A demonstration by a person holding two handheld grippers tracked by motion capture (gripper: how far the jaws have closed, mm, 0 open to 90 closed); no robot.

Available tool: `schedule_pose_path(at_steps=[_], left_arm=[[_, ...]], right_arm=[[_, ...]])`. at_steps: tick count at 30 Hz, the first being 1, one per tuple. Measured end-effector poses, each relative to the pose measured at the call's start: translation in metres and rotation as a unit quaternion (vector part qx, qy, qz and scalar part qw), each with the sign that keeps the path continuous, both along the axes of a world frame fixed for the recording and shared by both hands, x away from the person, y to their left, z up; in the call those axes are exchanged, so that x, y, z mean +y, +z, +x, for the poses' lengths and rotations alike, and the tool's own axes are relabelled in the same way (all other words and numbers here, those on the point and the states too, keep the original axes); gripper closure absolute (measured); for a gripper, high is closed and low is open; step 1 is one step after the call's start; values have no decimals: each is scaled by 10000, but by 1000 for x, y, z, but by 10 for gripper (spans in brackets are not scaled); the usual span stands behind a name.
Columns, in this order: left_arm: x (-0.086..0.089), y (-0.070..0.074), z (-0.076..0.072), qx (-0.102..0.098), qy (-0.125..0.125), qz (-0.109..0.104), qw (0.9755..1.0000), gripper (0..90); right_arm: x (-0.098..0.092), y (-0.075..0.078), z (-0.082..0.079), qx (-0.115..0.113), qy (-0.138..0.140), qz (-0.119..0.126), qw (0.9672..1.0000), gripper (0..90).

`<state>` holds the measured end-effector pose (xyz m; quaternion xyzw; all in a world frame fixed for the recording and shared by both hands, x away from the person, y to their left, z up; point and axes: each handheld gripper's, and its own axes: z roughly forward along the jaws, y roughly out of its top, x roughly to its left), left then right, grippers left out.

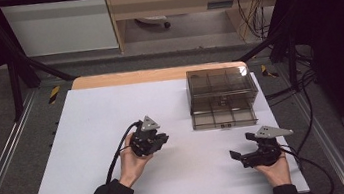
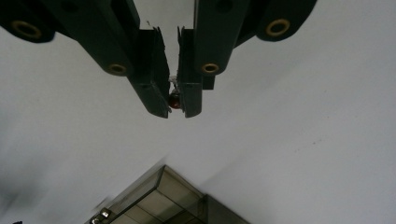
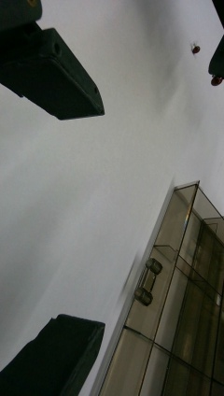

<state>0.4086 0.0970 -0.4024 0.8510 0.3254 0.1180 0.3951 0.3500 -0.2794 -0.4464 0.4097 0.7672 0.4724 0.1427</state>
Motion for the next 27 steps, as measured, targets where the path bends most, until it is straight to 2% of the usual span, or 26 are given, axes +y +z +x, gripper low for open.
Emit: schedule_pose_path(at_steps=[18, 27], left_arm=[[-34, -1, 13, -32, -23, -40, 10000, 823], [-52, 2, 21, -68, -45, 8, 10000, 824]], right_arm=[[0, 0, 0, -2, 9, -12, 10000, 7], [0, 0, 0, -7, 6, -19, 10000, 7]])
